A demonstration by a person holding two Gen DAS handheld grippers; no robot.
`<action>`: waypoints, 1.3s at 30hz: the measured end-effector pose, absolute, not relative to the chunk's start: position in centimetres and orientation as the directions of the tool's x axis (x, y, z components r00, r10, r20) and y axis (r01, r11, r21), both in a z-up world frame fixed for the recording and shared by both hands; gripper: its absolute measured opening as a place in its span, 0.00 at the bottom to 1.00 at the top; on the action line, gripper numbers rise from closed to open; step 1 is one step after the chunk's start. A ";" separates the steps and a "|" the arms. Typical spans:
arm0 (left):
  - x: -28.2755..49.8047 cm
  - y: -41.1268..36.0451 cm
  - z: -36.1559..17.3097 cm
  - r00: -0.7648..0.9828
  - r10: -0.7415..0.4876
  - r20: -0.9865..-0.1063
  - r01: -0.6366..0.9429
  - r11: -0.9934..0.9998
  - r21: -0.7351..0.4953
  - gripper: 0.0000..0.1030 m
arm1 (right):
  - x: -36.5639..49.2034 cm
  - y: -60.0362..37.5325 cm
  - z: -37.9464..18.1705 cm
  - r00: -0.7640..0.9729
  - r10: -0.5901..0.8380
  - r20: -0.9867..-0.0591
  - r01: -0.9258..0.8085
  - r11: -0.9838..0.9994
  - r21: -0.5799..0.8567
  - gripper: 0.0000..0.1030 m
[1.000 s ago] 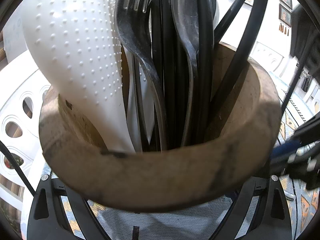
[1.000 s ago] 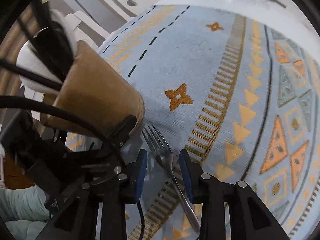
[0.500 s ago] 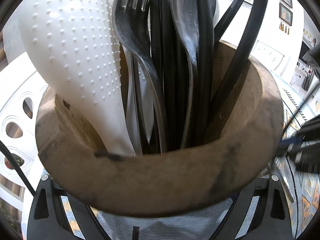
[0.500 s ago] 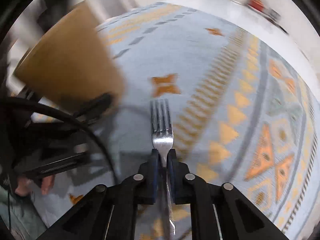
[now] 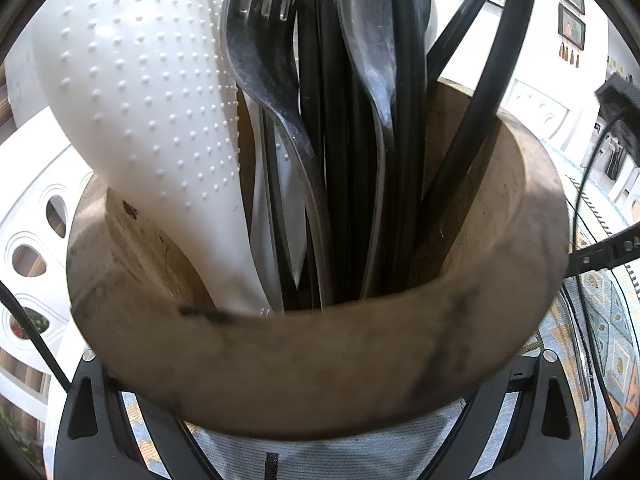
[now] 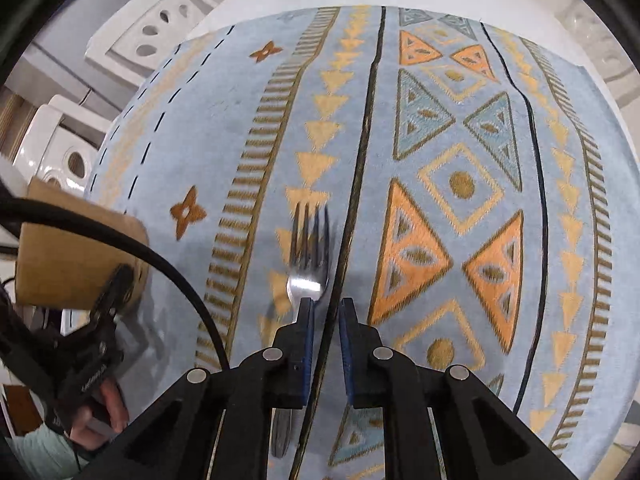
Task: Organize utensils
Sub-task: 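Close the right tool on the silver fork handle and lift it, then carry the fork with the right tool over the wooden cup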
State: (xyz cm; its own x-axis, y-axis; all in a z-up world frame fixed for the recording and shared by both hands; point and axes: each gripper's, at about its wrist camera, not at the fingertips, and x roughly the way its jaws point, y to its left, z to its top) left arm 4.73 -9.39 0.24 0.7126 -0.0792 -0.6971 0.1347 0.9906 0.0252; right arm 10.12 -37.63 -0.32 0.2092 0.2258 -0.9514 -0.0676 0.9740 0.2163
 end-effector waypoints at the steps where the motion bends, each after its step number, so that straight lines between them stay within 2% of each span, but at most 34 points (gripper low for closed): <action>1: 4.8 -9.4 0.2 0.713 -0.079 -0.697 0.135 0.991 0.025 0.93 | 10.8 -37.5 -0.7 0.201 0.236 -0.951 -0.071 0.972 0.226 0.15; 2: 4.8 -9.4 0.2 0.713 -0.079 -0.697 0.135 0.991 0.025 0.93 | 11.1 -37.5 -1.0 0.197 0.250 -0.948 -0.074 0.968 0.240 0.17; 3: 4.7 -9.4 0.2 0.713 -0.079 -0.697 0.135 0.991 0.025 0.93 | 11.4 -37.2 -0.9 0.205 0.267 -0.942 -0.083 0.963 0.255 0.24; 4: 4.7 -9.4 0.2 0.713 -0.079 -0.697 0.135 0.991 0.026 0.93 | 11.7 -37.0 -0.9 0.203 0.277 -0.939 -0.095 0.960 0.263 0.36; 6: 4.7 -9.4 0.2 0.713 -0.079 -0.697 0.135 0.991 0.025 0.93 | 12.2 -34.9 -1.1 0.220 0.224 -0.949 -0.144 0.970 0.196 0.42; 9: 4.8 -9.4 0.2 0.713 -0.079 -0.697 0.135 0.991 0.025 0.93 | 11.9 -32.1 -1.2 0.286 0.086 -0.955 -0.224 0.974 0.020 0.42; 12: 4.8 -9.4 0.2 0.712 -0.079 -0.697 0.135 0.991 0.025 0.93 | 12.5 -32.2 -1.1 0.296 0.094 -0.951 -0.184 0.982 0.039 0.40; 15: 4.8 -9.4 0.2 0.712 -0.079 -0.697 0.135 0.991 0.025 0.93 | 13.1 -33.2 -0.7 0.308 0.111 -0.945 -0.140 0.988 0.071 0.22; 23: 4.8 -9.5 0.1 0.712 -0.080 -0.698 0.135 0.991 0.025 0.93 | 10.3 -36.3 3.5 0.400 0.240 -0.884 -0.094 0.971 0.221 0.21; 39: 4.8 -9.5 0.1 0.712 -0.080 -0.698 0.135 0.991 0.025 0.93 | 1.7 -37.2 12.8 0.588 0.215 -0.780 -0.052 0.972 0.229 0.20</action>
